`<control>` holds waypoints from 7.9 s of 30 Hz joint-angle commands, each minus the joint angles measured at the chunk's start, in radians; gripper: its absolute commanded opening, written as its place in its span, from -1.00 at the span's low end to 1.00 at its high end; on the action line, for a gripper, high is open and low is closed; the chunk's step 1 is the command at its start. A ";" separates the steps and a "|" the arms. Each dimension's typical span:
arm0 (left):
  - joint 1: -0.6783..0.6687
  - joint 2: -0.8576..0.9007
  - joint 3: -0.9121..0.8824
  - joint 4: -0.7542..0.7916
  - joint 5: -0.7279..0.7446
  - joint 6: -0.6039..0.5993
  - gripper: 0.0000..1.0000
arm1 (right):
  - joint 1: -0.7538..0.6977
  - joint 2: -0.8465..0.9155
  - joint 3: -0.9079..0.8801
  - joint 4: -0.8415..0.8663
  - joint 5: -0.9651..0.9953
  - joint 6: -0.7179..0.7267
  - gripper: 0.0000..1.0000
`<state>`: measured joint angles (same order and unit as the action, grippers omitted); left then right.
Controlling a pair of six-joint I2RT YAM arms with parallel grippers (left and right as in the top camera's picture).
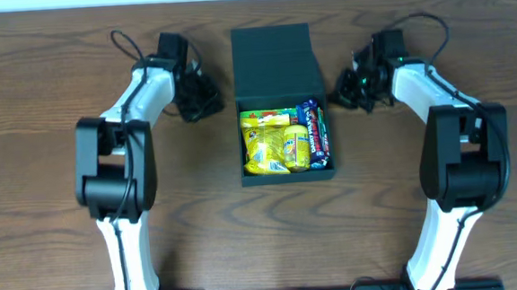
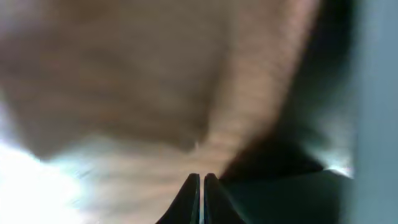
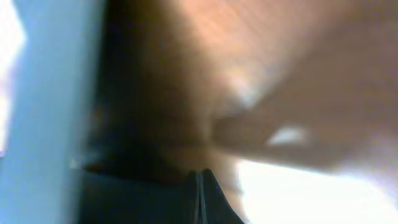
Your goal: Pack container
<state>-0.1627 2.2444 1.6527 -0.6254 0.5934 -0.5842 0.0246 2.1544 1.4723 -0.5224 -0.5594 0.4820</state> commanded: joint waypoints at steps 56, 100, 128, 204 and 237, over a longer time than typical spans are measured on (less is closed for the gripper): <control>-0.073 -0.558 -0.162 -0.409 -0.070 0.400 -0.88 | -0.004 -0.623 -0.435 -0.187 0.090 -0.223 -0.97; -0.073 -1.930 -0.395 -0.867 -0.357 0.218 0.91 | 0.085 -2.147 -0.585 -0.805 0.174 0.073 0.99; -0.032 -1.975 -0.668 -0.447 -0.390 0.649 0.91 | 0.080 -2.117 -0.584 -0.887 0.164 0.089 0.98; 0.063 -2.240 -1.494 0.021 -0.349 0.492 0.91 | 0.071 -2.149 -1.266 -0.356 0.439 -0.506 0.99; 0.063 -2.240 -1.494 0.021 -0.349 0.492 0.91 | 0.071 -2.149 -1.266 -0.356 0.439 -0.506 0.98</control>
